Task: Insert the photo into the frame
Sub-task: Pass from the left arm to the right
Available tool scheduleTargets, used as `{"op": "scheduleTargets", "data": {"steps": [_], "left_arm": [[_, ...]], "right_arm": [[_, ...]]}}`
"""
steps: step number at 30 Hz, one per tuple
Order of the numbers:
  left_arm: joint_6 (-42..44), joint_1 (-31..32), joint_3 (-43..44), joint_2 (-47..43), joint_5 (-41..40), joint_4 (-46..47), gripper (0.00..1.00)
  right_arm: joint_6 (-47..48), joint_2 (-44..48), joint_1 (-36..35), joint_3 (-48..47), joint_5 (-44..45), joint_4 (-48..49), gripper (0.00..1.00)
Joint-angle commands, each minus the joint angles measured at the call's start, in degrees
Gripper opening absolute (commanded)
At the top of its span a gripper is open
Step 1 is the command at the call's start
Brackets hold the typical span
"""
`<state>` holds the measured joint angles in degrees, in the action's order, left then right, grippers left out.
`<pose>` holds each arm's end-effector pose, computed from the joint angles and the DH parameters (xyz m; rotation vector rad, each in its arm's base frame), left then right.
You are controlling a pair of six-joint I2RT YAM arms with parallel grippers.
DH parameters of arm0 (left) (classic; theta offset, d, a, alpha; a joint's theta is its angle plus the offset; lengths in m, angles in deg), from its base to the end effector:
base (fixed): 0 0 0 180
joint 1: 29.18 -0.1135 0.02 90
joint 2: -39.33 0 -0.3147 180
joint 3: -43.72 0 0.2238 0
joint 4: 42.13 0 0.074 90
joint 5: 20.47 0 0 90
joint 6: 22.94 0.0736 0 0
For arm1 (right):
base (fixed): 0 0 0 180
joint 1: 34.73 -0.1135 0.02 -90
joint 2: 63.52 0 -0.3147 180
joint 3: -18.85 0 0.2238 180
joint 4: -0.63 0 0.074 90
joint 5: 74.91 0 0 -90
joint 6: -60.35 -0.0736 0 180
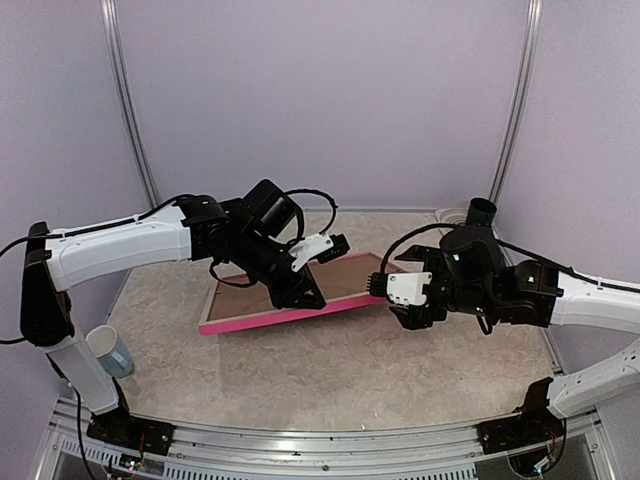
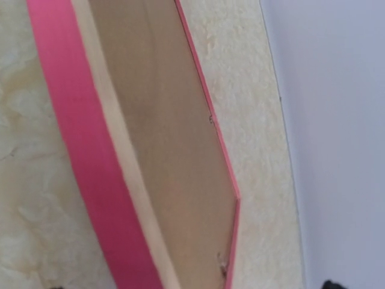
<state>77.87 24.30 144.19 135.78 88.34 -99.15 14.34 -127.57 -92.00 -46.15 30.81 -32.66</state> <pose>0.1982 -0.3075 0.3272 1.4862 2.0977 -0.7085 0.1403 0.1814 0.3227 -1.5291 1.4620 -0.1550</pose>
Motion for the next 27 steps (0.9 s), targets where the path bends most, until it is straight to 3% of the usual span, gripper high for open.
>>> {"op": "scheduleTargets", "data": {"steps": [1, 11, 14, 18, 24, 27], "left_arm": [[0.9, -0.8, 3.1, -0.9, 2.0, 0.5, 0.00], [1.1, -1.0, 3.0, -1.6, 2.0, 0.4, 0.00], [1.1, -1.0, 2.7, -2.1, 2.1, 0.6, 0.00], [1.0, -1.0, 2.5, -2.6, 2.3, 0.8, 0.00], [0.9, -1.1, 1.9, -3.0, 2.4, 1.0, 0.00], [0.8, -1.1, 1.6, -3.1, 2.5, 1.2, 0.00]], "right_arm": [[5.1, -0.7, -0.6, -0.1, -0.2, 4.8, 0.90], [6.5, -3.3, -0.7, 0.3, -4.8, 3.0, 0.83], [7.0, -3.7, -0.6, 1.1, -3.6, 4.7, 0.82], [7.7, -5.5, -0.6, 1.3, -1.8, 5.6, 0.71], [9.1, -7.7, -0.6, 2.0, -0.6, 7.4, 0.69], [10.1, -8.6, -0.6, 2.5, 1.3, 9.5, 0.52]]}}
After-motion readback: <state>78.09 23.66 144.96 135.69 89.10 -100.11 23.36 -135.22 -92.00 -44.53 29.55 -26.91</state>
